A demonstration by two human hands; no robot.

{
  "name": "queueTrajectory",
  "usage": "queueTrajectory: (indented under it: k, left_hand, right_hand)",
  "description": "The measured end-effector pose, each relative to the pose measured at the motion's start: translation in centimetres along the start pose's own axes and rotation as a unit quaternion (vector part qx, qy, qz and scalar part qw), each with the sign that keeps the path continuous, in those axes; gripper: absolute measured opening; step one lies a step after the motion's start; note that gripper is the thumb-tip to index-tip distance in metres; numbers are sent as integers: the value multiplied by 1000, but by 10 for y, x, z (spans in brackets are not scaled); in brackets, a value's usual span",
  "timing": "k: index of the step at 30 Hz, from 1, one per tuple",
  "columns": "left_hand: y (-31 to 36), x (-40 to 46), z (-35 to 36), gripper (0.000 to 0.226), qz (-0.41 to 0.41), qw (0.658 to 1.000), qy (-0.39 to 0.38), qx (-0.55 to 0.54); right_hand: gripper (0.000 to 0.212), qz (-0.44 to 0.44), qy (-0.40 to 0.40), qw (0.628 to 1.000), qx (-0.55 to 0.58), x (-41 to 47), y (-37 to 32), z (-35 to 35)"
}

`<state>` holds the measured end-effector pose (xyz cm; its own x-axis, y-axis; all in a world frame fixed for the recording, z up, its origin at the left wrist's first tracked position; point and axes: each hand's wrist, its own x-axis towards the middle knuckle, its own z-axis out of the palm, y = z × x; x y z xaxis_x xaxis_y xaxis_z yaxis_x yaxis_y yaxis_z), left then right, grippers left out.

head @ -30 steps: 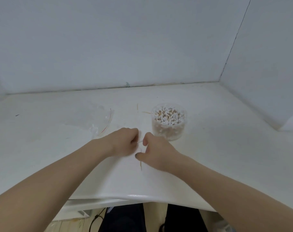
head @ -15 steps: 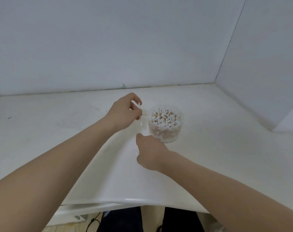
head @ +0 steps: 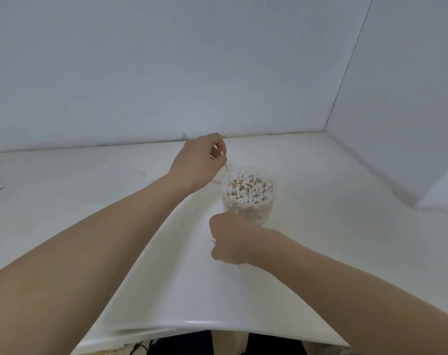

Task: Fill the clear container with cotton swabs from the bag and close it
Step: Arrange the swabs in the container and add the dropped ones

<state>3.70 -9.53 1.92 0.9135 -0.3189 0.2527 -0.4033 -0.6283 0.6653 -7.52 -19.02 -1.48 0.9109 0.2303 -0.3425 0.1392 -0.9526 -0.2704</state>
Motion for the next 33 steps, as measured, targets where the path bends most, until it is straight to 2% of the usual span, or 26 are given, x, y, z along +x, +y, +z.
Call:
queueTrajectory:
  k: [4,7,12,16,20,22,27,31,33]
  left_hand:
    - [-6,2,8,13,12,998,-35,60]
    - [-12,6,13,13,13,995,-55,77]
    - [-15,12,23,14,12,993,-64,103]
    - [-16,16,24,13,-42,995,-88,-11]
    - [-19,14,27,20,-85,986,-102,-102]
    - [-22,14,31,14,-107,982,-97,-121]
    - [-22,18,43,6,-165,965,-82,-188]
    - [-22,17,51,7,-198,953,-75,-218]
    - [-21,17,54,15,-192,954,-79,-216]
  right_hand:
    - [18,12,-95,982,165,-5,15,-11]
    - [23,27,-113,958,263,-12,35,-21]
    - [23,3,-88,921,380,-25,71,-52]
    - [39,-40,-40,859,509,-31,91,-89]
    - [39,-61,34,789,610,-25,104,-110]
    - [40,-54,67,776,625,-15,109,-111]
    - [35,-19,171,776,607,15,113,-96]
    - [35,-2,337,807,484,38,107,-78]
    - [35,-6,393,825,406,47,102,-69]
